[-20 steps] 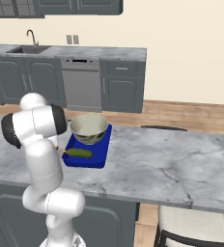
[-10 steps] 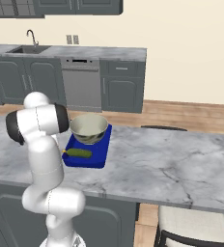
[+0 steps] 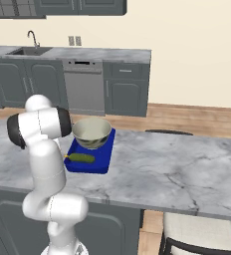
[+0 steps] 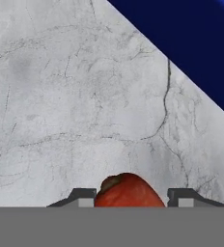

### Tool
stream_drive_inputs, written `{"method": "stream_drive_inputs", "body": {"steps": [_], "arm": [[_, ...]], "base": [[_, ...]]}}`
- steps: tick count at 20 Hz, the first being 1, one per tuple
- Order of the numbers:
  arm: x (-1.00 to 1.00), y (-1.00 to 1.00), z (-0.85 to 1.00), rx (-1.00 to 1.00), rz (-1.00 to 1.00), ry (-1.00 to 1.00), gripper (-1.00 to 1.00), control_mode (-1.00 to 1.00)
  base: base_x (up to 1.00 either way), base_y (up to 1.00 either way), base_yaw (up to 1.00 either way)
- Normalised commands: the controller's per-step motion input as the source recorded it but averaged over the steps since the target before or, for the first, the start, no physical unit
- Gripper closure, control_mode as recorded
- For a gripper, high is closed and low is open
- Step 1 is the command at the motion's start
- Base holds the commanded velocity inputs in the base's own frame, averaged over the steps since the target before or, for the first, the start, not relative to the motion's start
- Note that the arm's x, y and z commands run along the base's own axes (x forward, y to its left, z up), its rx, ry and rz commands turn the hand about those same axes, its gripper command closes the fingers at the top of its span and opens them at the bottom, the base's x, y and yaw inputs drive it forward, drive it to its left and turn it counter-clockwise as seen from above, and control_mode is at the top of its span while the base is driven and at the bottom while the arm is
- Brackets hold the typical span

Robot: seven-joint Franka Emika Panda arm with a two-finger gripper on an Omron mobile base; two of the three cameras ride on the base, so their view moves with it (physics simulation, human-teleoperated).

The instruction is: Place the two vegetables and bowl onto the tray for setting up a vegetable dip station.

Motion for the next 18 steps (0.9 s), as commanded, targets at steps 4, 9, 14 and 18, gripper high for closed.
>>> {"method": "stream_drive_inputs", "body": {"steps": [4,9,14,18], "arm": [[-0.22,0.00,0.04,0.06,0.00,0.00,1.00,-1.00],[-0.22,0.00,0.16,0.08,0.00,0.00,1.00,-1.00],[-0.26,0.00,0.22,0.04,0.00,0.00,1.00,-1.00],[-0.29,0.00,0.24,0.00,0.06,-0.02,1.00,-1.00]], "base": [[0.00,0.00,0.00],[0.00,0.00,0.00],[0.00,0.00,0.00],[0.00,0.00,0.00]]}}
